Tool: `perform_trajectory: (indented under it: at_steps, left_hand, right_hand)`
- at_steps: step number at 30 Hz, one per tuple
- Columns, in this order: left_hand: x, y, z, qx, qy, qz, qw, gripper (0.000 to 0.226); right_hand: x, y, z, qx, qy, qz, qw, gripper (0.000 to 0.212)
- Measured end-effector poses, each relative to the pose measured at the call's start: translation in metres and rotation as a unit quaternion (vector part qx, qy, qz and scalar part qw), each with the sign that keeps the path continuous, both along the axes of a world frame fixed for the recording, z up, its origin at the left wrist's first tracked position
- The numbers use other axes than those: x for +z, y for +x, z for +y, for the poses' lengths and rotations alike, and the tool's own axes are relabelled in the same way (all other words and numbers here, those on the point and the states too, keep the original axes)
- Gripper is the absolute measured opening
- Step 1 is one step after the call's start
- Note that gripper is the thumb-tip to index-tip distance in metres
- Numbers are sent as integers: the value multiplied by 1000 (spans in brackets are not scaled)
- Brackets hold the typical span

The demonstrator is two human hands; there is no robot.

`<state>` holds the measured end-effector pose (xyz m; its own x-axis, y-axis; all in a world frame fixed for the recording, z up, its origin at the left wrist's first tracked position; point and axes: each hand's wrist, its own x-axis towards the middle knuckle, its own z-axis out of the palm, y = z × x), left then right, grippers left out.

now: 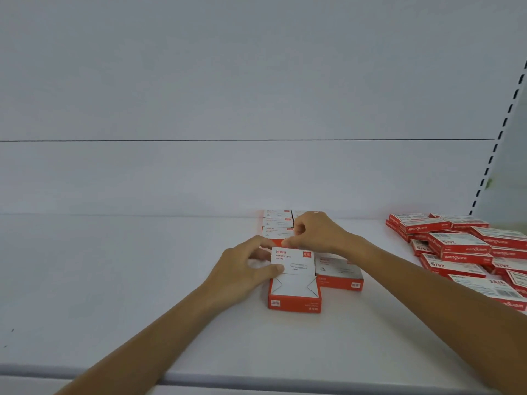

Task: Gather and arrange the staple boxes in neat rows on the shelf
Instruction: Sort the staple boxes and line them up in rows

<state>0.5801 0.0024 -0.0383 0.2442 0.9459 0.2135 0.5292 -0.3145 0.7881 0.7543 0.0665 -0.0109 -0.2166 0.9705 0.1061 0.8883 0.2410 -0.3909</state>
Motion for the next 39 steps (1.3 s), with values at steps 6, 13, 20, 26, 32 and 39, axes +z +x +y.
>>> perform_trajectory:
  at_steps: [6,13,20,26,32,39]
  left_hand:
    - [4,0,-3,-2,20,-44,999,29]
    - [6,-3,1,74,23,-175,982,30]
    - [19,1,6,89,-54,-285,953,36]
    - [13,18,-5,103,-17,-285,953,24]
    - [13,26,-21,83,33,-167,982,21]
    - [19,38,-39,6,48,-100,994,27]
  right_hand:
    - [2,17,-15,46,52,131,989,29]
    - [2,18,-41,105,54,170,978,19]
    - [3,11,-46,115,149,129,974,56]
    - [6,20,-53,120,180,120,969,45]
    - [11,35,-52,68,205,148,965,49]
    - [10,43,-58,40,214,157,963,50]
